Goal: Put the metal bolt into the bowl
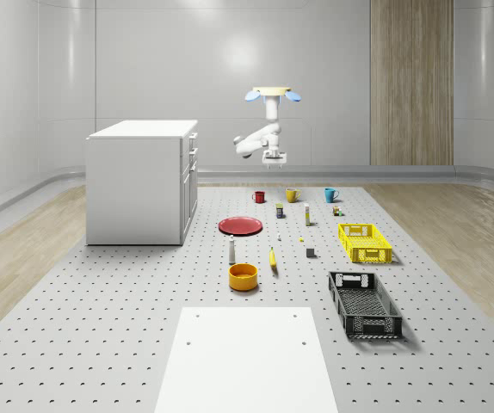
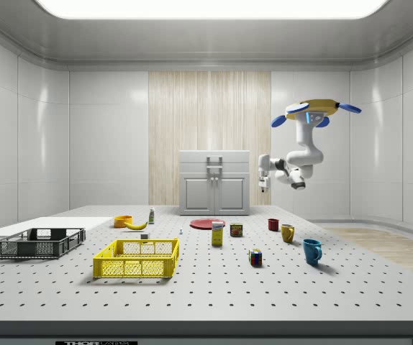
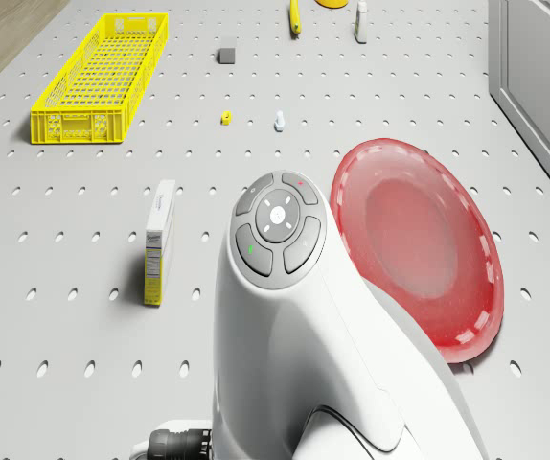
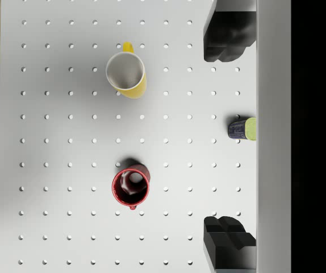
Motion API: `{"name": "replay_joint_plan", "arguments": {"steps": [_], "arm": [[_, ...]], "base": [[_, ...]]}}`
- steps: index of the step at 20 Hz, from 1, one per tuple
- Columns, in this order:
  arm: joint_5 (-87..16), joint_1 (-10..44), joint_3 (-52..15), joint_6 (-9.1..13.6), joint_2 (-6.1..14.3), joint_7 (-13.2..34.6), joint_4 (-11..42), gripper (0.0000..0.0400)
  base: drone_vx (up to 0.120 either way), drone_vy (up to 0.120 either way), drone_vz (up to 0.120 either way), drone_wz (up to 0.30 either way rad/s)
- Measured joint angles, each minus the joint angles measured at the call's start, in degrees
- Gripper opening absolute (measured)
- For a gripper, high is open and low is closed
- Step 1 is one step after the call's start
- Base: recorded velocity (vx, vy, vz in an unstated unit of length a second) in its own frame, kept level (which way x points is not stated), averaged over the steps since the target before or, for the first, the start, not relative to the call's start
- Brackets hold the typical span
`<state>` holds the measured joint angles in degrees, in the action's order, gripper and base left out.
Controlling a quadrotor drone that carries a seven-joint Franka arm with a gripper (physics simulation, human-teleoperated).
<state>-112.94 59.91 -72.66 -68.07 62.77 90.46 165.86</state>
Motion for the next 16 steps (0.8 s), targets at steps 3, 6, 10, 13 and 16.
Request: {"name": "replay_joint_plan", "arguments": {"steps": [3, 6, 10, 13, 16], "arm": [[0.43, 0.52, -0.40, -0.71, 0.95, 0.44, -0.06, 0.0400], [0.89, 0.94, -0.75, -1.46, 1.87, 0.82, -0.12, 0.0400], [1.50, 1.43, -1.17, -2.48, 3.05, 1.26, -0.20, 0.0400], [1.95, 1.75, -1.46, -3.25, 3.92, 1.56, -0.26, 0.0400], [2.39, 2.04, -1.73, -4.02, 4.77, 1.84, -0.32, 0.0400]], "base": [[0.120, 0.000, -0.120, 0.000], [0.120, 0.000, -0.120, 0.000], [0.120, 0.000, -0.070, 0.000], [0.120, 0.000, -0.107, 0.000], [0.120, 0.000, -0.093, 0.000]]}}
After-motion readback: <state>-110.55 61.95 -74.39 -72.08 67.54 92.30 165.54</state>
